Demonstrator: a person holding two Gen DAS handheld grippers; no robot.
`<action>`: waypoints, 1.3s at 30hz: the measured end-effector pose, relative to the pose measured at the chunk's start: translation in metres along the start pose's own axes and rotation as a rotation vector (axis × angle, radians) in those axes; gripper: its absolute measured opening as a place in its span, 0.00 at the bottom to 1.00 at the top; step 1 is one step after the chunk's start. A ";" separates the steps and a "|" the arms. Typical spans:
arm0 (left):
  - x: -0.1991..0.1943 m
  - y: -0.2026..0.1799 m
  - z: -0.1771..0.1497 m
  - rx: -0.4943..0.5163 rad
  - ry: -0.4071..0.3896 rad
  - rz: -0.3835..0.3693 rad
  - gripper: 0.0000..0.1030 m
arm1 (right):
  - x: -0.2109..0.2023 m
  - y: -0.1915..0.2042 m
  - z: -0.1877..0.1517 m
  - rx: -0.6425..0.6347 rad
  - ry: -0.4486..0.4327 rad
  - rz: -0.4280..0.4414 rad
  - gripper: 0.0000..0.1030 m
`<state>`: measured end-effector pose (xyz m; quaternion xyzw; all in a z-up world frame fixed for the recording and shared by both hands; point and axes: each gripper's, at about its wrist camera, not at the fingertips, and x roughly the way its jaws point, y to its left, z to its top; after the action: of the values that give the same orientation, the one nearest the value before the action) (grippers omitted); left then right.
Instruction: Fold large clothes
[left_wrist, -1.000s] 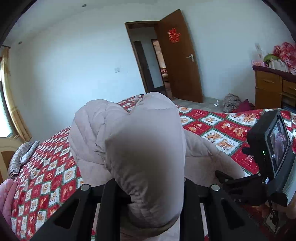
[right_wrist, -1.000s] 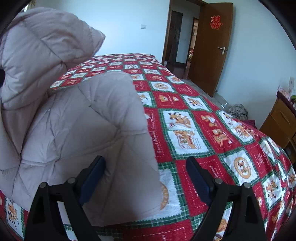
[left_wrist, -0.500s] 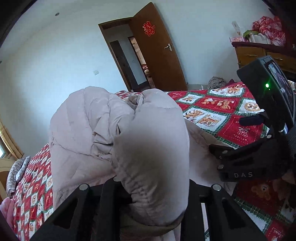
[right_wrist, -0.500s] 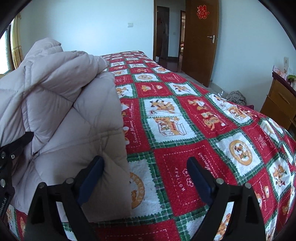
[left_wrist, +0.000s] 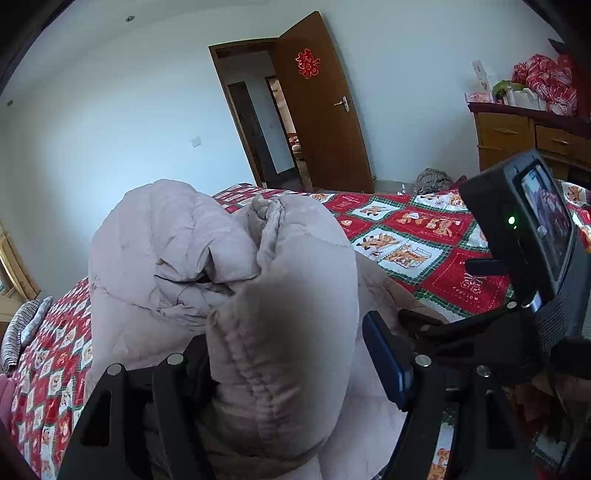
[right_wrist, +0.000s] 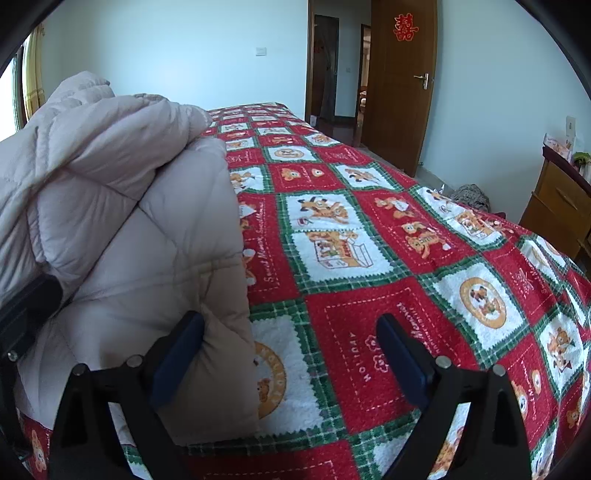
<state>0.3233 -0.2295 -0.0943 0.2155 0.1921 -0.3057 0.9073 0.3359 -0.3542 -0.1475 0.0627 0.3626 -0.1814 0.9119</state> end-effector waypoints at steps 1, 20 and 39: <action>-0.004 0.001 0.001 -0.009 -0.002 -0.002 0.72 | 0.001 0.000 0.000 0.000 0.001 -0.001 0.94; -0.073 -0.012 -0.051 0.068 -0.049 0.088 0.85 | 0.006 0.001 -0.001 -0.003 0.009 -0.005 0.94; 0.002 0.159 -0.058 -0.303 0.051 0.351 0.89 | -0.037 -0.013 0.014 0.054 -0.103 -0.015 0.90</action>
<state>0.4136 -0.0869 -0.1001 0.1146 0.2182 -0.1052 0.9634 0.3155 -0.3597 -0.1117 0.0751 0.3105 -0.2010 0.9260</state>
